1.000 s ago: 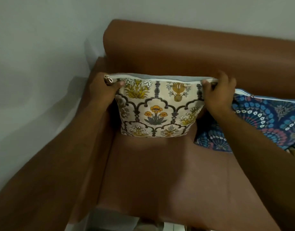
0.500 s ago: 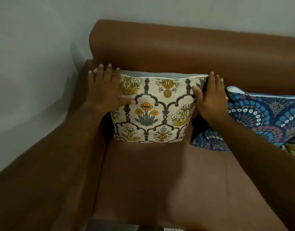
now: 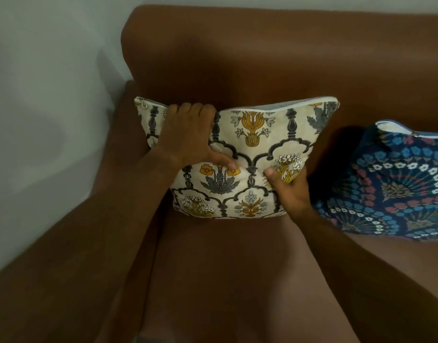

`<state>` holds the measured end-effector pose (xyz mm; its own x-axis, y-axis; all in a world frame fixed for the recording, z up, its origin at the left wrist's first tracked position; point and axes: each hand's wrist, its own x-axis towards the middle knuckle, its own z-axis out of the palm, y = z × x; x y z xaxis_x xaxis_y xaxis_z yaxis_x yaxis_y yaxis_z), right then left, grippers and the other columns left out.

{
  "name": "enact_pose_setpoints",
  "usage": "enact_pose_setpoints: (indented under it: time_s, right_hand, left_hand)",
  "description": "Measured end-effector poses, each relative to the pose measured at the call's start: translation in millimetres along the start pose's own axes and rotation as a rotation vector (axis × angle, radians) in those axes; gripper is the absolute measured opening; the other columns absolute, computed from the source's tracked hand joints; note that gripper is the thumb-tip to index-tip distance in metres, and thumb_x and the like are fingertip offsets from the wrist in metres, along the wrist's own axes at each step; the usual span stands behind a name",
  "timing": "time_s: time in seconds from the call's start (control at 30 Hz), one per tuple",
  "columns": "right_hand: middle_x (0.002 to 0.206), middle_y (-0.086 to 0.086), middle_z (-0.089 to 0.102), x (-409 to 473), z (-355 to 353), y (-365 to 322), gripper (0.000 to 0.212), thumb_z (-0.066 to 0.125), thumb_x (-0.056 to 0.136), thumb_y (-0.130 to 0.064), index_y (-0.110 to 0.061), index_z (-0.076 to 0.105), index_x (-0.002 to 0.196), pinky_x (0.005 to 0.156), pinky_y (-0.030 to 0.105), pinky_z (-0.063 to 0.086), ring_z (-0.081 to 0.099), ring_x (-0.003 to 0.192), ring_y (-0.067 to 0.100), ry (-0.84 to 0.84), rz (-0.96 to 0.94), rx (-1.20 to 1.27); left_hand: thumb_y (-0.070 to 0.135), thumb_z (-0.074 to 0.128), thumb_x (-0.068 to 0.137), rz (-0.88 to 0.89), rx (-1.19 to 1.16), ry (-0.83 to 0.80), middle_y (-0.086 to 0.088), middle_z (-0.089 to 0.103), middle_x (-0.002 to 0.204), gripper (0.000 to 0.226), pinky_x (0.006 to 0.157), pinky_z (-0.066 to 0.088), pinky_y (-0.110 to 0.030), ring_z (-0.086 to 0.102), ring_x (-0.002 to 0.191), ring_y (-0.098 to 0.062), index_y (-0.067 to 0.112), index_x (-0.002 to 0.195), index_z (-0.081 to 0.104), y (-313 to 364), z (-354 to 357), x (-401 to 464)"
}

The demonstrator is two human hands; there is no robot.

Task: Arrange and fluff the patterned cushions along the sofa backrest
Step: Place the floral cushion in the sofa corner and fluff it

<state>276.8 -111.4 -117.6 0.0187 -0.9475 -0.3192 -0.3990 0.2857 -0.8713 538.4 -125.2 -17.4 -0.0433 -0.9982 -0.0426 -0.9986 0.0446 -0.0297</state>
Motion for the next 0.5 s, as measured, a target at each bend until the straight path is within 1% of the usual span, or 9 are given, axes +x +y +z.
enact_pose_setpoints:
  time_s: [0.07,0.1,0.2,0.23,0.27,0.3,0.37,0.43,0.5]
  right_hand:
    - [0.135,-0.020,0.055,7.2,12.5,-0.1,0.091,0.067,0.057,-0.088,-0.049,0.039,0.133,0.112,0.040,0.041,0.052,0.129,0.013,0.050,-0.022,-0.053]
    - [0.133,-0.017,0.058,8.4,16.1,-4.8,0.092,0.067,0.059,-0.087,-0.042,0.042,0.135,0.110,0.039,0.043,0.054,0.127,0.012,0.067,-0.050,-0.038]
    - [0.100,-0.023,0.065,9.2,17.9,-53.0,0.073,0.069,0.061,-0.076,-0.028,0.057,0.115,0.087,0.021,0.051,0.062,0.097,-0.007,0.111,-0.201,0.004]
    - [0.090,-0.024,0.063,12.0,17.7,-77.3,0.069,0.068,0.061,-0.076,-0.024,0.057,0.105,0.076,0.015,0.049,0.059,0.084,-0.014,0.119,-0.291,-0.027]
    - [0.081,-0.024,0.059,16.0,18.9,-102.4,0.065,0.066,0.062,-0.076,-0.023,0.052,0.095,0.065,0.013,0.045,0.057,0.073,-0.015,0.127,-0.380,-0.070]
    - [0.076,-0.021,0.057,19.1,21.7,-124.3,0.063,0.066,0.064,-0.077,-0.022,0.048,0.089,0.058,0.017,0.043,0.055,0.066,-0.010,0.128,-0.465,-0.120]
    - [0.071,-0.011,0.055,24.3,33.7,-153.7,0.065,0.061,0.070,-0.079,-0.018,0.045,0.084,0.053,0.029,0.039,0.054,0.062,0.007,0.097,-0.597,-0.196]
    - [0.073,-0.003,0.055,29.5,47.5,-152.1,0.070,0.050,0.076,-0.082,-0.013,0.047,0.085,0.055,0.033,0.039,0.055,0.065,0.017,0.057,-0.685,-0.281]
    - [0.080,0.001,0.053,37.0,54.9,-125.1,0.074,0.035,0.083,-0.082,-0.010,0.049,0.089,0.062,0.035,0.038,0.053,0.074,0.023,0.044,-0.716,-0.333]
  left_hand:
    - [0.105,0.042,0.033,-0.054,-0.040,0.005,-0.010,0.065,0.099,0.119,0.089,0.037,-0.044,0.061,0.093,-0.030,0.011,0.107,0.051,-2.7,-2.4,1.6]
    - [0.103,0.043,0.033,-0.094,-0.071,0.017,-0.010,0.065,0.097,0.118,0.088,0.038,-0.043,0.062,0.091,-0.030,0.011,0.105,0.051,-6.4,-5.6,0.0]
    - [0.102,0.053,0.031,-0.307,-0.304,0.137,-0.011,0.067,0.101,0.120,0.090,0.048,-0.046,0.065,0.095,-0.031,0.010,0.107,0.054,-31.1,-9.7,-25.9]
    - [0.102,0.056,0.029,-0.405,-0.418,0.197,-0.011,0.067,0.108,0.125,0.091,0.050,-0.048,0.065,0.101,-0.031,0.010,0.113,0.054,-40.8,-7.7,-40.4]
    - [0.101,0.059,0.028,-0.487,-0.518,0.250,-0.011,0.066,0.117,0.130,0.095,0.050,-0.047,0.063,0.108,-0.029,0.010,0.120,0.054,-48.0,-4.8,-55.8]
    - [0.100,0.063,0.029,-0.547,-0.594,0.285,-0.010,0.065,0.125,0.133,0.099,0.049,-0.043,0.061,0.115,-0.025,0.011,0.128,0.051,-53.8,-0.2,-70.2]
    - [0.094,0.069,0.033,-0.606,-0.673,0.332,-0.010,0.063,0.132,0.134,0.101,0.044,-0.034,0.056,0.119,-0.017,0.010,0.135,0.049,-63.9,7.4,-88.8]
    - [0.095,0.067,0.035,-0.638,-0.649,0.338,-0.014,0.065,0.127,0.130,0.097,0.048,-0.039,0.060,0.116,-0.024,0.007,0.130,0.051,-73.8,14.1,-94.7]
    - [0.098,0.064,0.039,-0.619,-0.540,0.299,-0.014,0.068,0.120,0.123,0.091,0.054,-0.045,0.065,0.110,-0.031,0.009,0.124,0.057,-83.8,23.8,-94.7]
